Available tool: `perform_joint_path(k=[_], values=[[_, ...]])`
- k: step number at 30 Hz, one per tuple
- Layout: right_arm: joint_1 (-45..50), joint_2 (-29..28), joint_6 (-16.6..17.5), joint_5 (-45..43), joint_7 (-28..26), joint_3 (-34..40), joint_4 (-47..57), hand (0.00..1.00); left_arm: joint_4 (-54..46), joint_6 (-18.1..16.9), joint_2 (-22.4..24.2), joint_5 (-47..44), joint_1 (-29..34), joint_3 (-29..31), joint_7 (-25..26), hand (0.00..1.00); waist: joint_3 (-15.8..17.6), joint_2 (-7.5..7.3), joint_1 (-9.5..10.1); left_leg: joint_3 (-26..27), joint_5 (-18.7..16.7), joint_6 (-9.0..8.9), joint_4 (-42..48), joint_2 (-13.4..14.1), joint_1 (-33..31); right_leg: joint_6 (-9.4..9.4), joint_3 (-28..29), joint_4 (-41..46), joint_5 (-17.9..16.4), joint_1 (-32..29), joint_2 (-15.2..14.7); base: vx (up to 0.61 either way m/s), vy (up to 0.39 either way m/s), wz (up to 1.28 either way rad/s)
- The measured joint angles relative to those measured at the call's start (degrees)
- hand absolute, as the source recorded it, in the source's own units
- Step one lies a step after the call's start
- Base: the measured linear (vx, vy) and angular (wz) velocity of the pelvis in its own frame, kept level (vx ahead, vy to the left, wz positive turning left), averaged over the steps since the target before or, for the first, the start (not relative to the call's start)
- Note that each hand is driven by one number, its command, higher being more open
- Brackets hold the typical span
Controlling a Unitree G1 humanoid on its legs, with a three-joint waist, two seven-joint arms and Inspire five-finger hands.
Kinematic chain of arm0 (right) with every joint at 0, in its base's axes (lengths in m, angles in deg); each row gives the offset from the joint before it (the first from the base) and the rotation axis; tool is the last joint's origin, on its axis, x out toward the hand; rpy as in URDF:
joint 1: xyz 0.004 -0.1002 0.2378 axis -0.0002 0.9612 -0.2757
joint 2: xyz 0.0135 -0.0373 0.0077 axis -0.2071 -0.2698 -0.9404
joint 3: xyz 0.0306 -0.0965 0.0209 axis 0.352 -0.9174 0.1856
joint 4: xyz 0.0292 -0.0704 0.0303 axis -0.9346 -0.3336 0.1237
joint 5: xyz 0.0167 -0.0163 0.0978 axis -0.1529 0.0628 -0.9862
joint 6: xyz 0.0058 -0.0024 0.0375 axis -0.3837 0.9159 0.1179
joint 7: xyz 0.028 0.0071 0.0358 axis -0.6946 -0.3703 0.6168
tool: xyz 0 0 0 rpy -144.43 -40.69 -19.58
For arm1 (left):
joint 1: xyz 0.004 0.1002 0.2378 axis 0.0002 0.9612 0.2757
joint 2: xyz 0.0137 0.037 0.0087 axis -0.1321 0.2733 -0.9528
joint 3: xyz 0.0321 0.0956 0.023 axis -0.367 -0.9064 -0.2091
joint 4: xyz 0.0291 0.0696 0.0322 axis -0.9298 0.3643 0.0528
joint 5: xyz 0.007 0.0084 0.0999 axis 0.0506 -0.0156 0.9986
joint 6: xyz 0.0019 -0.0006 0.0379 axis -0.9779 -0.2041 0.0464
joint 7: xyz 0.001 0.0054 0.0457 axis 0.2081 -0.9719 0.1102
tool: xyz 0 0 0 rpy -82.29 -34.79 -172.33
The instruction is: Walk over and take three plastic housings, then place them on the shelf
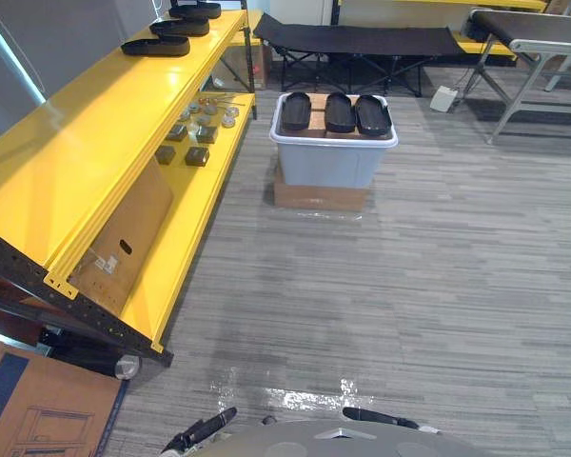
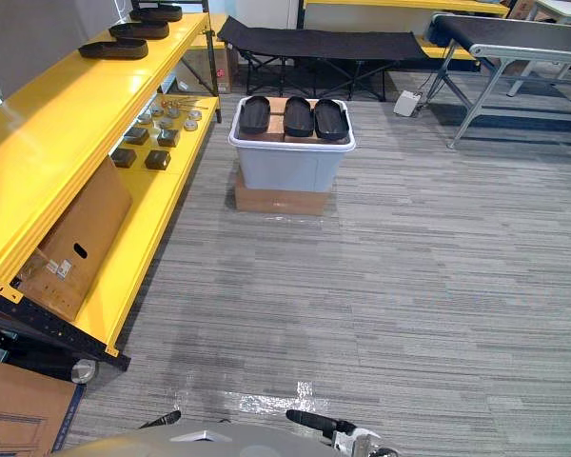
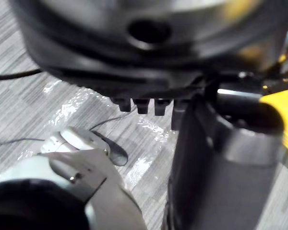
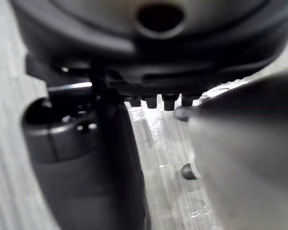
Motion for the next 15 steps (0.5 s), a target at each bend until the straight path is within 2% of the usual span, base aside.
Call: perform_joint_path(k=[1, 2, 7, 15], values=[[-1.49, -0.42, 3.39, -1.09, -0.03, -1.66, 1.92, 1.00, -0.83, -1.03, -0.04, -0.21, -0.40, -1.60, -0.39, 1.00, 0.43, 0.33, -0.05, 0.21, 0.00, 0.00, 0.00, -0.01, 0.00, 0.11, 0.13, 0.01, 0.08, -0.09, -0.02, -0.03, 0.006, -0.05], [-2.48, -0.71, 5.18, -2.12, -0.09, -2.00, 3.06, 1.00, -1.64, -1.43, 0.15, -0.51, -0.69, -2.32, -0.66, 1.00, 0.61, 0.49, -0.02, 0.26, 0.00, 0.00, 0.00, -0.01, -0.05, 0.22, 0.22, 0.00, 0.17, -0.23, -0.02, -0.03, 0.009, -0.08], [-7.99, -2.19, 12.34, -3.01, -0.75, -4.35, 5.33, 1.00, -4.45, -4.77, 0.32, -2.64, -1.03, -5.03, -3.71, 1.00, 0.77, 0.31, 0.32, 1.11, 0.02, 0.00, -0.22, 0.00, -0.15, 0.23, 0.90, -0.10, 0.26, -1.02, -0.02, -0.02, 0.013, -0.07], [-9.26, -2.11, 13.30, -3.06, -1.07, -6.18, 5.42, 1.00, -6.19, -6.82, 0.73, -3.74, -2.77, -6.12, -5.57, 1.00, 1.63, 0.13, 0.23, 2.06, -0.07, -0.14, -0.86, -0.43, -0.17, 0.40, 1.39, -1.83, 1.50, -0.78, -0.20, 0.04, 0.019, -0.08]])
